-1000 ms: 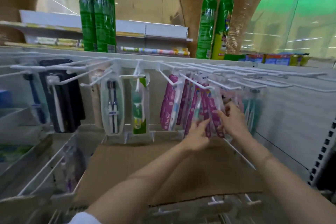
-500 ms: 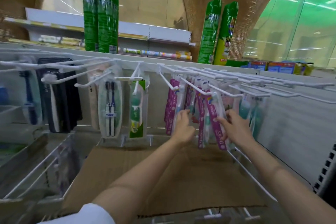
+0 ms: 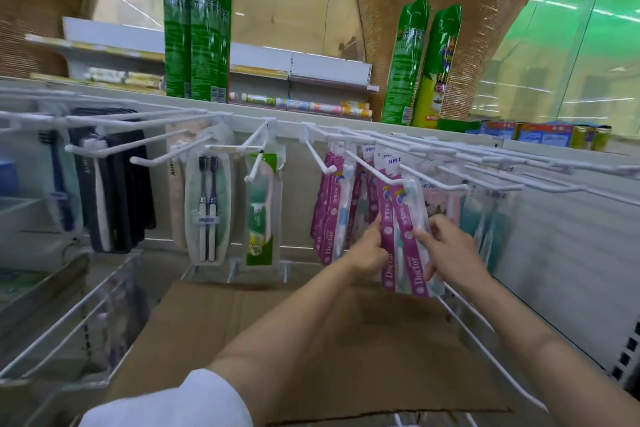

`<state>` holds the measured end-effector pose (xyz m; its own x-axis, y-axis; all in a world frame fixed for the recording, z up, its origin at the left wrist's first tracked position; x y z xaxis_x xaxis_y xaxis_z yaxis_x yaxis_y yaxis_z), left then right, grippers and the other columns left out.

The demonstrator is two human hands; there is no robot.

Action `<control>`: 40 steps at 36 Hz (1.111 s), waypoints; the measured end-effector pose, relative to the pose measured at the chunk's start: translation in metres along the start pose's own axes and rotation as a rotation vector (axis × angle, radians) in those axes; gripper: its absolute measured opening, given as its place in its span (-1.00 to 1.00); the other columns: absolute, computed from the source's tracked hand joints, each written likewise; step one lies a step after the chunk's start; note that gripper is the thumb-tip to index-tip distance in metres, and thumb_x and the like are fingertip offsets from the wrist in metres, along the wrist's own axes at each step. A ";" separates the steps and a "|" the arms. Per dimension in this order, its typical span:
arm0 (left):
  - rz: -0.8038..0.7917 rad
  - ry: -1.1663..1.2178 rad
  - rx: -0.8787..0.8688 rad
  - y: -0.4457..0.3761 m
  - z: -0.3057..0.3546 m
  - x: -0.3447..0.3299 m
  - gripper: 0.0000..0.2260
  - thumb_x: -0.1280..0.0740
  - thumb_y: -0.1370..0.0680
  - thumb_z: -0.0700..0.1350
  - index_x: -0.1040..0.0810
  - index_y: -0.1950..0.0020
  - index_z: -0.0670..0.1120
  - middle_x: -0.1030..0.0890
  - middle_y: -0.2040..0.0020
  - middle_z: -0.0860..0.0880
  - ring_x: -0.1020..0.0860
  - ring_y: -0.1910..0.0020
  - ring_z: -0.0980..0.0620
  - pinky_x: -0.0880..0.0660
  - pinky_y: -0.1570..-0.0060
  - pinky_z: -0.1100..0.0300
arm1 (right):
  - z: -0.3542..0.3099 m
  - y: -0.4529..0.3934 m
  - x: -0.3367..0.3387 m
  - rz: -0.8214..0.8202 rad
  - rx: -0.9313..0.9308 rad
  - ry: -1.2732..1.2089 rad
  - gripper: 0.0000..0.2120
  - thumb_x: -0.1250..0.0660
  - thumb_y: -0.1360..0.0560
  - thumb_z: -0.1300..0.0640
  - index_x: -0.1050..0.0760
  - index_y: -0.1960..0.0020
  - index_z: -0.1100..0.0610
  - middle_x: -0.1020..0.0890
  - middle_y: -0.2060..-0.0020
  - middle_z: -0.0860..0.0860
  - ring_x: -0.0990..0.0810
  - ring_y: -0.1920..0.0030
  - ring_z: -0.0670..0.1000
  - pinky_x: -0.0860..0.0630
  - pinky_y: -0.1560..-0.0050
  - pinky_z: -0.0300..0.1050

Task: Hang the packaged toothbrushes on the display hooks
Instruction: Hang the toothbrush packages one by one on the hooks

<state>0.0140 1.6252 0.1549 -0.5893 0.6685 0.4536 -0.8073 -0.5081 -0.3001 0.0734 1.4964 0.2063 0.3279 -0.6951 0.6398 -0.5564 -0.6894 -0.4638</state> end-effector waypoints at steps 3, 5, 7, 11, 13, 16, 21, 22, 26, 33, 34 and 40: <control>0.130 -0.074 0.037 0.013 0.016 0.006 -0.33 -0.22 -0.35 -0.26 -0.16 -0.46 -0.08 -0.37 -0.34 -0.15 -0.33 -0.37 -0.11 -0.28 -0.40 -0.05 | -0.003 0.003 -0.004 -0.023 0.005 -0.003 -0.78 -0.18 -0.60 0.07 -0.32 0.18 0.14 -0.55 0.40 0.05 -0.52 0.64 -0.14 -0.34 0.63 -0.31; 0.283 -0.115 0.064 0.022 0.022 0.012 -0.38 -0.22 -0.42 -0.27 -0.17 -0.47 -0.12 -0.34 -0.33 -0.16 -0.31 -0.36 -0.13 -0.25 -0.40 -0.01 | -0.004 0.005 -0.010 -0.039 0.007 -0.001 -0.78 -0.17 -0.60 0.04 -0.36 0.10 0.19 -0.59 0.39 0.10 -0.58 0.56 -0.06 -0.45 0.50 -0.18; 0.425 -0.098 0.031 0.031 0.027 0.021 -0.51 -0.21 -0.46 -0.30 -0.31 -0.40 -0.14 -0.40 -0.28 -0.12 -0.38 -0.29 -0.07 -0.31 -0.34 0.06 | -0.004 0.005 -0.016 -0.038 0.011 -0.005 -0.78 -0.17 -0.59 0.02 -0.38 0.08 0.18 -0.62 0.32 0.10 -0.63 0.42 0.03 -0.46 0.36 -0.13; 0.595 -0.020 -0.035 0.040 0.030 0.040 -0.73 -0.26 -0.46 -0.31 -0.47 -0.15 -0.12 -0.48 -0.12 -0.07 -0.49 -0.10 0.01 -0.43 -0.21 0.06 | -0.006 0.003 -0.034 -0.077 0.011 -0.103 -0.82 -0.15 -0.61 0.03 -0.33 0.13 0.09 -0.58 0.39 0.10 -0.54 0.59 -0.12 -0.45 0.49 -0.17; 0.601 0.028 -0.026 0.043 0.032 0.048 -0.79 -0.27 -0.46 -0.31 -0.47 -0.06 -0.11 -0.49 -0.07 -0.05 -0.50 -0.05 0.02 -0.46 -0.15 0.09 | -0.008 0.002 -0.040 -0.074 0.001 -0.162 -0.84 -0.15 -0.61 0.05 -0.33 0.09 0.11 -0.56 0.39 0.08 -0.51 0.63 -0.17 -0.38 0.61 -0.28; 0.604 0.056 0.025 0.043 0.031 0.058 -0.81 -0.29 -0.46 -0.27 -0.47 -0.03 -0.06 -0.51 -0.05 -0.04 -0.53 -0.03 0.01 -0.49 -0.12 0.04 | -0.011 -0.002 -0.046 -0.075 -0.024 -0.224 -0.82 -0.13 -0.62 0.06 -0.30 0.15 0.06 -0.56 0.34 0.04 -0.53 0.61 -0.19 -0.35 0.65 -0.30; 0.609 0.103 0.058 0.044 0.030 0.060 -0.79 -0.20 -0.47 -0.35 -0.47 -0.03 -0.14 -0.52 -0.06 -0.12 -0.49 -0.01 -0.01 -0.45 -0.09 0.14 | -0.014 -0.016 -0.052 -0.107 -0.123 -0.236 -0.86 -0.08 -0.64 0.09 -0.29 0.04 0.14 -0.56 0.23 0.08 -0.55 0.62 -0.09 -0.35 0.67 -0.28; 0.606 0.103 0.061 0.045 0.030 0.059 -0.80 -0.20 -0.48 -0.35 -0.48 -0.03 -0.14 -0.52 -0.05 -0.12 -0.50 -0.01 -0.02 -0.47 -0.08 0.12 | -0.016 -0.019 -0.053 -0.112 -0.141 -0.241 -0.86 -0.06 -0.64 0.10 -0.29 0.01 0.16 -0.56 0.23 0.11 -0.55 0.62 -0.06 -0.35 0.67 -0.27; 0.618 0.083 0.067 0.042 0.030 0.058 -0.80 -0.21 -0.48 -0.35 -0.49 -0.03 -0.13 -0.54 -0.01 -0.09 -0.51 0.01 0.01 -0.45 0.01 0.19 | -0.021 -0.034 -0.057 -0.122 -0.198 -0.217 -0.87 0.00 -0.63 0.19 -0.27 -0.02 0.22 -0.56 0.25 0.19 -0.62 0.50 0.07 -0.38 0.65 -0.25; 0.609 0.063 0.099 0.044 0.033 0.057 -0.82 -0.23 -0.49 -0.31 -0.48 0.02 -0.05 -0.55 0.01 -0.05 -0.55 -0.04 -0.04 -0.51 -0.13 -0.04 | -0.028 -0.059 -0.067 -0.127 -0.242 -0.232 -0.77 0.04 -0.62 0.24 -0.30 -0.18 0.29 -0.57 0.19 0.23 -0.66 0.35 0.17 -0.58 0.45 -0.06; 0.614 0.060 0.099 0.046 0.034 0.057 -0.83 -0.23 -0.49 -0.31 -0.48 0.01 -0.08 -0.56 0.00 -0.05 -0.55 -0.05 -0.05 -0.51 -0.13 -0.05 | -0.027 -0.062 -0.070 -0.131 -0.244 -0.236 -0.75 0.04 -0.61 0.25 -0.30 -0.20 0.31 -0.57 0.12 0.25 -0.66 0.27 0.21 -0.57 0.43 -0.06; 0.633 0.031 0.102 0.050 0.034 0.056 -0.81 -0.22 -0.51 -0.31 -0.50 -0.07 -0.14 -0.54 0.03 -0.04 -0.52 -0.02 -0.01 -0.50 -0.10 0.09 | -0.021 -0.074 -0.084 -0.072 -0.286 -0.252 -0.67 0.09 -0.60 0.26 -0.31 -0.27 0.29 -0.51 -0.16 0.26 -0.58 0.00 0.21 -0.55 0.00 0.09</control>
<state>-0.0583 1.6191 0.1939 -0.9528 0.2369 0.1897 -0.2968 -0.8576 -0.4200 0.0707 1.6101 0.1994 0.5313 -0.6997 0.4776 -0.7038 -0.6784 -0.2108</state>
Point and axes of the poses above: each hand's wrist, its own y-axis away from the middle knuckle, its own x-axis out of the back of the hand, z = x × y, the point moved 3 cm from there along -y, towards the middle knuckle
